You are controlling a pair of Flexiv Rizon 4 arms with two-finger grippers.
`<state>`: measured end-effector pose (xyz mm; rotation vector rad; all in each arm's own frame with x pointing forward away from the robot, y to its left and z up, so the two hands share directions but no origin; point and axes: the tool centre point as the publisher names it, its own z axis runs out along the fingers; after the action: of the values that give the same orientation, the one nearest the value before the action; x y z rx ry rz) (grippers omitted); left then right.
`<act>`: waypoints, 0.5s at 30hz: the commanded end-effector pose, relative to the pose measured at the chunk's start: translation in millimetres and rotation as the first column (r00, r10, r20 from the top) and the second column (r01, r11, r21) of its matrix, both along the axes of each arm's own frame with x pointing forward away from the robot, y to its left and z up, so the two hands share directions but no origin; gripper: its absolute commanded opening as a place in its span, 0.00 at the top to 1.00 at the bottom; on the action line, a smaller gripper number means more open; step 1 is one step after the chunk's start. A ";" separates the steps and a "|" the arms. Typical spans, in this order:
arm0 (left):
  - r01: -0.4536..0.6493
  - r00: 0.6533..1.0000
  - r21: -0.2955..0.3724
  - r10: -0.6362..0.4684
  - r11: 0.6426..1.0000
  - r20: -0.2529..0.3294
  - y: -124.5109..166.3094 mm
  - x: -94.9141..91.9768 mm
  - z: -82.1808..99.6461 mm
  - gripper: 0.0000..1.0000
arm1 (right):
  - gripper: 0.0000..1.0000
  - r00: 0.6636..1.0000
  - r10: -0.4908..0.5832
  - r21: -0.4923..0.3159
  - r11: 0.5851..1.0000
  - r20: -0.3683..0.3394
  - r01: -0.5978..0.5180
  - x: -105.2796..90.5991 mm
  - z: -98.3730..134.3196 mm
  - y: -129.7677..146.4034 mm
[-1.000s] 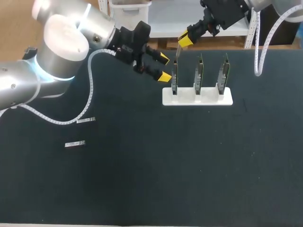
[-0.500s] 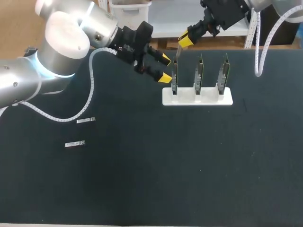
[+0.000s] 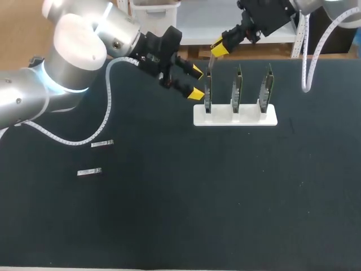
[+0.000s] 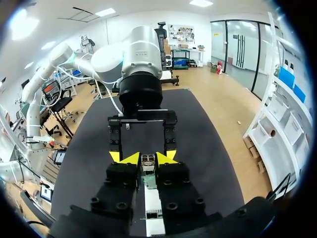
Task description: Pick up the optical module with the left hand, and insert it into the network port with the right hand.
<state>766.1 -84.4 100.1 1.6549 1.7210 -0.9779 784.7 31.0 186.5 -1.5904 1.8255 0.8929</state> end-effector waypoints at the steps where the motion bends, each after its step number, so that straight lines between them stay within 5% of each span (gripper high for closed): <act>1: 0.001 1.000 0.002 -0.001 1.000 -0.001 0.4 0.4 0.7 0.00 | 1.00 1.000 -0.004 0.001 1.000 0.004 0.004 -1.6 0.2 0.6; 15: -0.003 1.000 0.015 0.003 1.000 0.004 -0.4 0.0 1.0 0.00 | 1.00 1.000 -0.009 0.010 1.000 0.014 0.009 -1.5 2.9 1.4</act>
<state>766.3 -84.5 100.2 1.6610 1.7268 -0.9653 786.1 32.7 189.1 -1.5814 1.8162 0.8898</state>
